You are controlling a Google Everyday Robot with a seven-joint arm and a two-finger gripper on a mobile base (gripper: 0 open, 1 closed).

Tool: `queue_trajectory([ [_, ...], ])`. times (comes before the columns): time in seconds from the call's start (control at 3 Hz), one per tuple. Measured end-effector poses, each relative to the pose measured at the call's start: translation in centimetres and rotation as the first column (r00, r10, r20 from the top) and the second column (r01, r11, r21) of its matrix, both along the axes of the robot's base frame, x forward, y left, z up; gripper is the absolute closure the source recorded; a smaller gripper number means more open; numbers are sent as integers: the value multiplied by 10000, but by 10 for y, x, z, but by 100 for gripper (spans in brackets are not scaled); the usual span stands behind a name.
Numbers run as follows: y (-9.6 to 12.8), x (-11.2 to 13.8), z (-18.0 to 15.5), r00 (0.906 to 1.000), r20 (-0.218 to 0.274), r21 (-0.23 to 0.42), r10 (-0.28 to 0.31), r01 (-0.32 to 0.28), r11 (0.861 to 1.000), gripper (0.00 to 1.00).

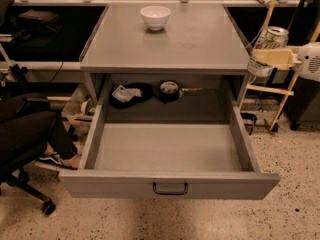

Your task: Place 7up can into top drawer

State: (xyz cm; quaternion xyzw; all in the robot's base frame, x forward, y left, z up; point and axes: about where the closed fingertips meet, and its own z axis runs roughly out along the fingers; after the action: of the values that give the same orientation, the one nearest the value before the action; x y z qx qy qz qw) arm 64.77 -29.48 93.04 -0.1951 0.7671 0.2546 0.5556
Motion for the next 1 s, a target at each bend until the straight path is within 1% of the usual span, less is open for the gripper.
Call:
queue_trajectory([
  [0.33,10,-3,-21,9999,-89,59,112,-111,9999,100],
  [0.67,21,-26,-71,9997,97,-147,223,-221,9996,100],
  [1.0,60,-49,-116,9865,681,-1438,1491,-1382,9799,100],
])
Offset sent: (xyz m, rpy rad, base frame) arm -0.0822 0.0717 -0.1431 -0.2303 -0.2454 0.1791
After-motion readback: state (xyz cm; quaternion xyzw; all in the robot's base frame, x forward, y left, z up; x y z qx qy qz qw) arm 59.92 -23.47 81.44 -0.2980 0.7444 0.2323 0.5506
